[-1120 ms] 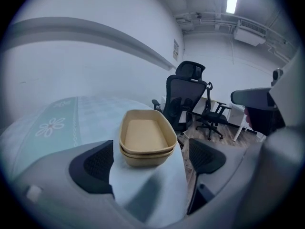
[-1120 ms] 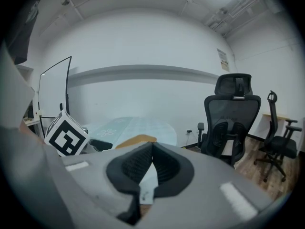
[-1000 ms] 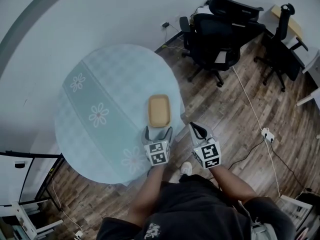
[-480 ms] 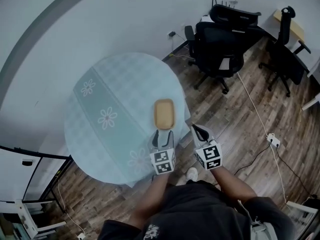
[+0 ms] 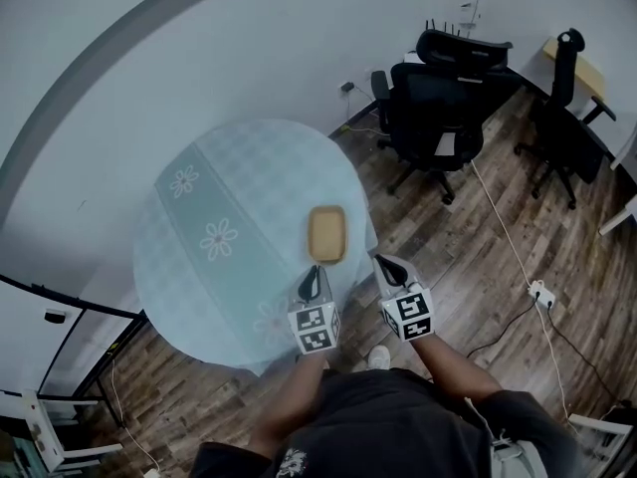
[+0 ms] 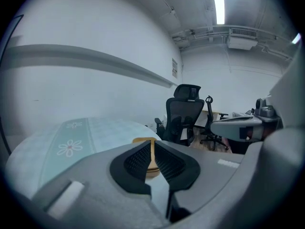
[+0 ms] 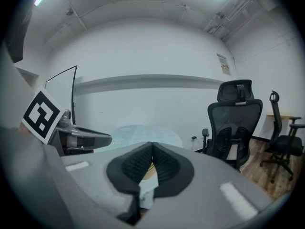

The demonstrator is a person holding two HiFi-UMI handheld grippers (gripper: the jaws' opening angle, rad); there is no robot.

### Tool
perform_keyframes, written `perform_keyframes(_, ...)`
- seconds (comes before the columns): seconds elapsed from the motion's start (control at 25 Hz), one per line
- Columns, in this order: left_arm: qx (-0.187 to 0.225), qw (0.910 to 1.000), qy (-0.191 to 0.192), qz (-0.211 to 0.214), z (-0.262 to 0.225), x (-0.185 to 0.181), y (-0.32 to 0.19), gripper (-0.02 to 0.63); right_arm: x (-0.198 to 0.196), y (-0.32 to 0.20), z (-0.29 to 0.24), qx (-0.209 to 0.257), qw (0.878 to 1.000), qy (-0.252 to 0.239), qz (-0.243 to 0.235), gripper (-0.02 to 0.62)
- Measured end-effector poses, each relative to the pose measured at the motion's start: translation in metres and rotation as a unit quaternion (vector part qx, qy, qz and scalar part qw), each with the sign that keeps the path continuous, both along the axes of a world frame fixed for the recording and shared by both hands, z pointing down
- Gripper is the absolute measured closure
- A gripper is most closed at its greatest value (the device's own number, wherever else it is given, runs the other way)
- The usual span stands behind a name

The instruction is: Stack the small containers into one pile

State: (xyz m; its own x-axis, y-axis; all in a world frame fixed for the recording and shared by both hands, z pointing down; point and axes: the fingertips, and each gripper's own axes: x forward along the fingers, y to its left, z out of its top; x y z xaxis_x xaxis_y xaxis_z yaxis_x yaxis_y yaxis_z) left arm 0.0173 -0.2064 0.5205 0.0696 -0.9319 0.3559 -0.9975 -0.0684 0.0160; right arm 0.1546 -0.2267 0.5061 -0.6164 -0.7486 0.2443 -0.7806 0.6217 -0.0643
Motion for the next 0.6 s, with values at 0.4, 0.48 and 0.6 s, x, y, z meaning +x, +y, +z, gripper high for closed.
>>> perform_keyframes(0.4, 0.016, 0.9995, 0.011, 0.025, -0.024, 0.004, 0.022, 0.601, -0.004, 0.012, -0.026, 0.004, 1.000, -0.016, -0.005, 0.594)
perform_keyframes(0.48, 0.028, 0.9989, 0.020, 0.033, -0.033, 0.004, 0.026, 0.601, -0.007, 0.016, -0.034, 0.013, 1.000, -0.012, -0.015, 0.594)
perform_keyframes(0.6, 0.046, 0.9978, 0.025, 0.041, -0.042, 0.003, 0.032, 0.600, -0.009, 0.025, -0.043, 0.028, 0.999, -0.001, -0.026, 0.594)
